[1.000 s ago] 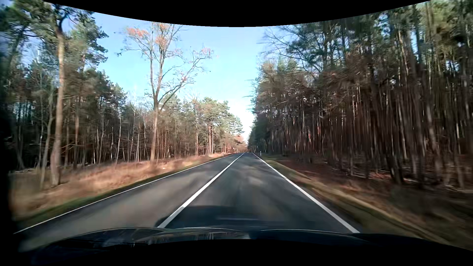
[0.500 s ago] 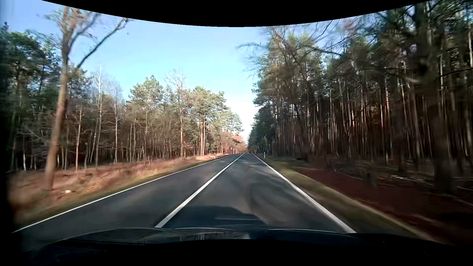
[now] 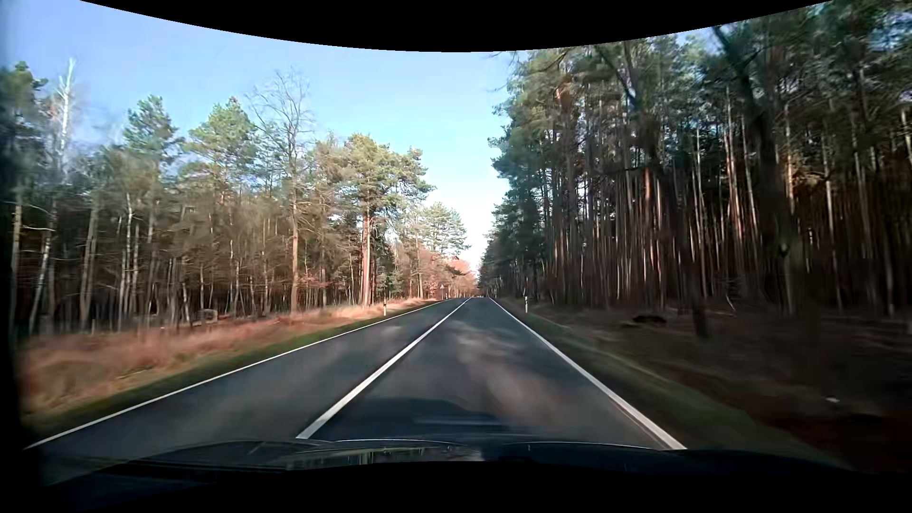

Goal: Follow the waypoints while adhering to traffic rules and regulations

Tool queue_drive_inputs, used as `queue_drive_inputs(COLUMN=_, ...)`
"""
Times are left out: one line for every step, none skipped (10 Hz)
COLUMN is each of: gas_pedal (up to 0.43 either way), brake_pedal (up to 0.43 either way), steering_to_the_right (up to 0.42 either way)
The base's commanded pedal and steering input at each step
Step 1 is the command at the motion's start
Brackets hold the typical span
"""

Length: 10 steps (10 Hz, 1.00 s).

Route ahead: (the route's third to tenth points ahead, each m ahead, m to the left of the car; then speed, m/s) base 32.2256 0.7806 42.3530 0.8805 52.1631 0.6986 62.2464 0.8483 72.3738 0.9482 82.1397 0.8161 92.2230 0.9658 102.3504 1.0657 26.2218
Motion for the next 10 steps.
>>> queue_drive_inputs(gas_pedal=0.220, brake_pedal=0.000, steering_to_the_right=-0.001)
queue_drive_inputs(gas_pedal=0.220, brake_pedal=0.000, steering_to_the_right=-0.001)
queue_drive_inputs(gas_pedal=0.220, brake_pedal=0.000, steering_to_the_right=-0.001)
queue_drive_inputs(gas_pedal=0.220, brake_pedal=0.000, steering_to_the_right=-0.001)
queue_drive_inputs(gas_pedal=0.220, brake_pedal=0.000, steering_to_the_right=-0.001)
queue_drive_inputs(gas_pedal=0.220, brake_pedal=0.000, steering_to_the_right=-0.001)
queue_drive_inputs(gas_pedal=0.220, brake_pedal=0.000, steering_to_the_right=-0.001)
queue_drive_inputs(gas_pedal=0.220, brake_pedal=0.000, steering_to_the_right=-0.001)
queue_drive_inputs(gas_pedal=0.220, brake_pedal=0.000, steering_to_the_right=-0.001)
queue_drive_inputs(gas_pedal=0.220, brake_pedal=0.000, steering_to_the_right=-0.001)
